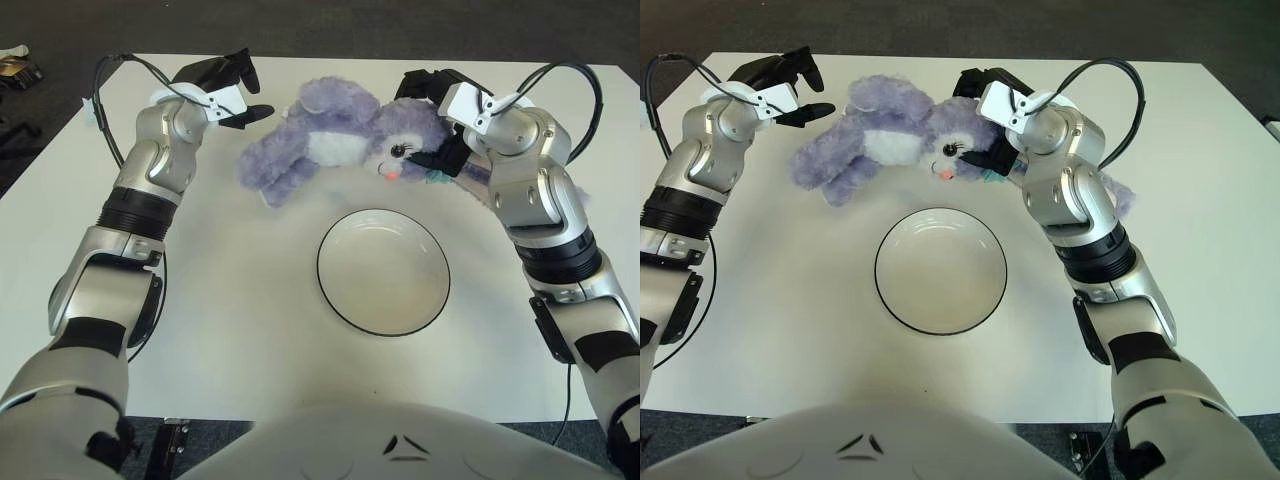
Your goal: Put the doll into the plate.
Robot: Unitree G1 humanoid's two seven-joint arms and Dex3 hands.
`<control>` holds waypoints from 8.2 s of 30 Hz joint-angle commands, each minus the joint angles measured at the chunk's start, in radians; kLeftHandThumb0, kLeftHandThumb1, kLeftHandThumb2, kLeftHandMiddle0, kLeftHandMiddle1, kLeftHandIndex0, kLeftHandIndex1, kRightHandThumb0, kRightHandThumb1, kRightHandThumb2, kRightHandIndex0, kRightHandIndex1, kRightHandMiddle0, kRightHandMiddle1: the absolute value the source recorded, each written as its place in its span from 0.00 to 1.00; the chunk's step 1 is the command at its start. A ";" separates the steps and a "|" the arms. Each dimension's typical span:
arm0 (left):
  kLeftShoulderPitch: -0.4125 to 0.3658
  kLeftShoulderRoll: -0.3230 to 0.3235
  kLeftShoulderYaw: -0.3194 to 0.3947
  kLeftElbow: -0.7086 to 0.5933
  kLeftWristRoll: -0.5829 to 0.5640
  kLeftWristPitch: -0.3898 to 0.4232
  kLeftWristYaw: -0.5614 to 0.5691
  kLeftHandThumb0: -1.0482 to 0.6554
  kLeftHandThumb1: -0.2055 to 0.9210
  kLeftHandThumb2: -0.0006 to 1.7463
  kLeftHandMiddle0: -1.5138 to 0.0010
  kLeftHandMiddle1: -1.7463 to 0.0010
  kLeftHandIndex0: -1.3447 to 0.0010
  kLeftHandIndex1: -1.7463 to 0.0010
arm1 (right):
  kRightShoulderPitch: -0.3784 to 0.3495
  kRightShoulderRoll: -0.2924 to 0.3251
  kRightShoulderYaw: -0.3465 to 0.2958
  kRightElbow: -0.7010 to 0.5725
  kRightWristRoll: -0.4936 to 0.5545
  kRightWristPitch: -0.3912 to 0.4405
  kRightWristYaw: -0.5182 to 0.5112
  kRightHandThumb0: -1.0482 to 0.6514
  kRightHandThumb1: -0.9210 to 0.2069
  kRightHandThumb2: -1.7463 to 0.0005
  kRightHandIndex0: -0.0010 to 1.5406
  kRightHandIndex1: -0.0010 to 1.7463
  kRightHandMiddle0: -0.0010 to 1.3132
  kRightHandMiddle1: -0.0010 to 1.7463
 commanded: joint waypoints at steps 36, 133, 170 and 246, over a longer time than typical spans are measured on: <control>-0.111 -0.036 0.038 0.343 -0.061 0.007 0.194 0.21 0.87 0.47 1.00 0.26 1.00 0.04 | 0.214 -0.183 -0.285 -0.256 0.322 -0.002 0.077 0.62 0.90 0.00 0.59 0.96 0.55 1.00; -0.142 -0.045 0.008 0.441 -0.105 -0.080 0.183 0.23 0.77 0.52 0.97 0.26 1.00 0.05 | 0.591 -0.324 -0.396 -0.416 0.645 -0.092 -0.039 0.61 0.89 0.00 0.57 0.97 0.56 1.00; -0.135 -0.040 0.001 0.446 -0.109 -0.105 0.175 0.24 0.73 0.54 0.96 0.26 1.00 0.04 | 0.557 -0.369 -0.361 -0.480 0.601 0.048 -0.051 0.36 0.79 0.24 0.00 0.73 0.00 0.87; 0.188 -0.201 0.280 -0.254 -0.520 0.015 0.026 0.52 0.84 0.41 0.76 0.20 0.78 0.00 | 0.470 -0.495 -0.518 -0.289 0.816 0.015 0.050 0.14 0.50 0.44 0.01 0.69 0.00 0.75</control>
